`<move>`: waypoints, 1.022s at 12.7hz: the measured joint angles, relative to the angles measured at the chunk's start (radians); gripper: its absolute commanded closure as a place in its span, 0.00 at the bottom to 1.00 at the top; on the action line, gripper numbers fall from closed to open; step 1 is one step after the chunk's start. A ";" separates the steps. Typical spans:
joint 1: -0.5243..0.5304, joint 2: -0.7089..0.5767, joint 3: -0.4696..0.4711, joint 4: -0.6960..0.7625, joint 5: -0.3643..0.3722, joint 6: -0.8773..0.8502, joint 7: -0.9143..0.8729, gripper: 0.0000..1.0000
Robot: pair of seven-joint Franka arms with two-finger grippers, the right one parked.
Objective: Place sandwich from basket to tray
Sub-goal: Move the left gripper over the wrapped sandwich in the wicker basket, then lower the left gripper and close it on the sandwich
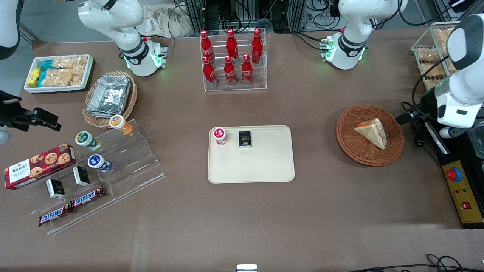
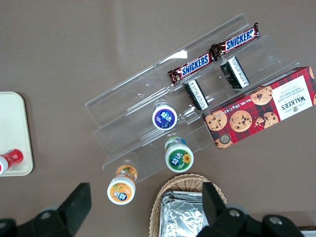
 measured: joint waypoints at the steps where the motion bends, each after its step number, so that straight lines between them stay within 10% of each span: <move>1: 0.000 -0.024 0.000 -0.077 0.000 0.070 -0.026 0.00; 13: 0.043 -0.021 0.003 -0.506 0.000 0.550 -0.239 0.00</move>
